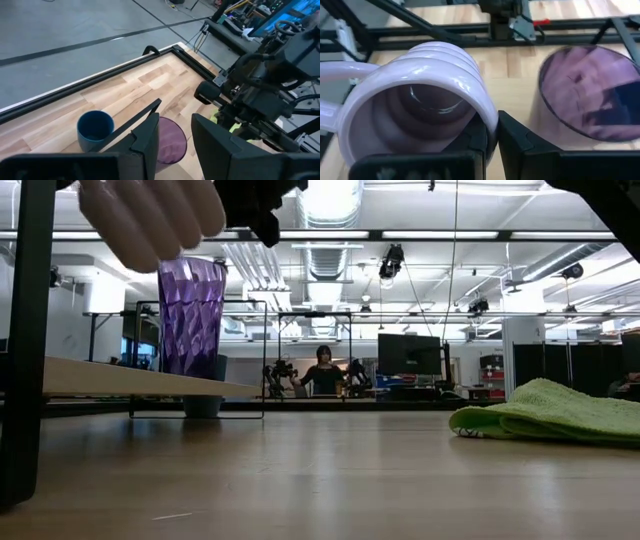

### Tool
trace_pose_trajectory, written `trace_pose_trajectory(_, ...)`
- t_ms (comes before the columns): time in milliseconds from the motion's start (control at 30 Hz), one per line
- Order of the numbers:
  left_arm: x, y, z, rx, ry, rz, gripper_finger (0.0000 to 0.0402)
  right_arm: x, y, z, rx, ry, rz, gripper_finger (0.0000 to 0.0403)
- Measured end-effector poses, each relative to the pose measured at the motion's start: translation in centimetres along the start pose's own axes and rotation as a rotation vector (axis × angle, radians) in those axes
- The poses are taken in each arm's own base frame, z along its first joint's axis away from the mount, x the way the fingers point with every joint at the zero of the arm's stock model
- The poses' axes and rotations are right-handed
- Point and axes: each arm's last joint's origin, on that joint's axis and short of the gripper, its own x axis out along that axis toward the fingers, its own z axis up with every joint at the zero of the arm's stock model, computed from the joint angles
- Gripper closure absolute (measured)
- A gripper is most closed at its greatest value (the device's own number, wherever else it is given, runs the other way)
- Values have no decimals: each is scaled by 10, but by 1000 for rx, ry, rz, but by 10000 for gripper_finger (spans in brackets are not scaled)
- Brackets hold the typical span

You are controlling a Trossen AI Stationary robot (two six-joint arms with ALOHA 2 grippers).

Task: Stack small to large cups/mugs on shelf
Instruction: Put purple mug on the shelf

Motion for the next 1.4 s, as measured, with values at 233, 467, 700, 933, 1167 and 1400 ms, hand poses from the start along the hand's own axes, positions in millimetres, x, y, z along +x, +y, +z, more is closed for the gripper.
trace_pose_trajectory(233,0,0,0,1,1,0,301,-12,1,7,1,-1,-21,383)
trace_pose_trajectory(467,0,0,0,5,1,0,301,-30,3,11,9,79,-41,383)
trace_pose_trajectory(700,0,1,-1,11,3,2,301,-43,7,-7,16,316,-61,383)
trace_pose_trajectory(933,1,2,-2,13,6,4,301,-49,30,-23,-45,482,-91,384)
trace_pose_trajectory(1167,1,2,-3,9,7,5,301,-76,44,-16,-54,450,-146,384)
trace_pose_trajectory(1400,2,1,-3,9,11,3,301,-112,44,-19,-43,503,-230,384)
